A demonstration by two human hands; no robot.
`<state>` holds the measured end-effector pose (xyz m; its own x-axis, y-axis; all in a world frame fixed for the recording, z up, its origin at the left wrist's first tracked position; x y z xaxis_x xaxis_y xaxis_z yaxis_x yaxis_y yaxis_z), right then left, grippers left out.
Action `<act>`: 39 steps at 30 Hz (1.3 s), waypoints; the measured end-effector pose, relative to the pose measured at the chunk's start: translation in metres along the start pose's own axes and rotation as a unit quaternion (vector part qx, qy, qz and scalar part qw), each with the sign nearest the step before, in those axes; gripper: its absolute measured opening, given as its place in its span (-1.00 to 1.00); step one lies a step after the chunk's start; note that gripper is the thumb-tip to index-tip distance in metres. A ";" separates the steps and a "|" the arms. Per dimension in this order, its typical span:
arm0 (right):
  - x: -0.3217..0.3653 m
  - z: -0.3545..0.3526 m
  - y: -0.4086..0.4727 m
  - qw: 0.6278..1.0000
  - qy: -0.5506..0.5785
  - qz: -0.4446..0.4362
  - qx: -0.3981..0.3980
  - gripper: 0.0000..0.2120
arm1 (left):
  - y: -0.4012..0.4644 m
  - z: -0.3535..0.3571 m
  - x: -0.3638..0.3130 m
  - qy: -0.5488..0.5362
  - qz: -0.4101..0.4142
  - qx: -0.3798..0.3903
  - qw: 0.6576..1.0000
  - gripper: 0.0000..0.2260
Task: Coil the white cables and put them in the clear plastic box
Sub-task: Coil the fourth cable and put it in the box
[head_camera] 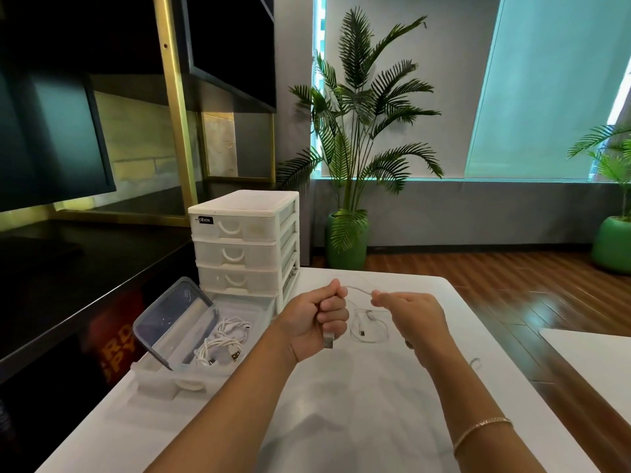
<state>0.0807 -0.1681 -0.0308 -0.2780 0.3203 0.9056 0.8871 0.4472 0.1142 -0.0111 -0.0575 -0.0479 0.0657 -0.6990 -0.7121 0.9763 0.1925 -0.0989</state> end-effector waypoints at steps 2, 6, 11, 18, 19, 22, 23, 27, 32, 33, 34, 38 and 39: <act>0.000 0.000 -0.002 1.000 -0.024 -0.003 0.013 -0.76 | 0.000 0.000 0.001 -0.050 0.007 0.005 0.999 -0.74; -0.005 0.005 -0.002 0.991 -0.116 -0.074 0.000 -0.65 | 0.008 -0.004 0.007 -0.091 0.047 -0.028 0.994 -0.78; -0.024 0.019 -0.002 0.979 -0.183 -0.085 0.005 -0.61 | 0.020 -0.012 0.019 -0.032 0.078 -0.082 0.993 -0.76; -0.025 0.032 0.000 0.953 -0.254 -0.125 0.104 -0.65 | 0.025 -0.027 0.023 0.092 0.102 -0.140 0.981 -0.77; -0.026 0.033 0.001 0.951 -0.254 -0.129 0.119 -0.67 | 0.025 -0.027 0.022 0.125 0.106 -0.149 0.975 -0.78; -0.025 0.034 -0.001 0.944 -0.257 -0.146 0.149 -0.72 | 0.023 -0.026 0.020 0.223 0.121 -0.169 0.952 -0.80; -0.024 0.034 -0.002 0.941 -0.261 -0.154 0.154 -0.73 | 0.023 -0.025 0.020 0.264 0.128 -0.172 0.941 -0.80; -0.018 0.029 -0.009 0.940 -0.243 -0.172 0.169 -0.80 | 0.019 -0.018 0.022 0.461 0.147 -0.174 0.858 -0.78; -0.006 0.015 -0.014 0.950 -0.184 -0.194 0.159 -0.88 | 0.018 -0.013 0.029 0.527 0.146 -0.128 0.828 -0.77; -0.005 0.012 -0.014 0.953 -0.174 -0.196 0.150 -0.90 | 0.018 -0.010 0.032 0.523 0.139 -0.112 0.834 -0.78; -0.004 0.008 -0.013 0.956 -0.166 -0.197 0.139 -0.92 | 0.017 -0.008 0.034 0.515 0.130 -0.096 0.841 -0.78; -0.004 -0.004 -0.010 0.968 -0.133 -0.203 0.065 -0.95 | 0.012 -0.002 0.035 0.438 0.096 -0.050 0.892 -0.68; -0.004 -0.006 -0.010 0.970 -0.120 -0.206 0.045 -0.95 | 0.011 -0.001 0.035 0.409 0.091 -0.040 0.907 -0.63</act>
<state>0.0751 -0.1788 -0.0329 -0.6897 0.2791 0.6681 0.6496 0.6461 0.4007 0.0018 -0.0788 -0.0742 0.0167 0.0882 -0.9960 0.9444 0.3257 0.0447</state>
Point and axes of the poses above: each hand's wrist, its own y-axis towards the middle knuckle, its own z-axis out of the palm, x = y × z, the point moved 4 cm from there along y, towards the middle knuckle, and after that the axes turned 2 degrees about -z, right-handed, at the moved point
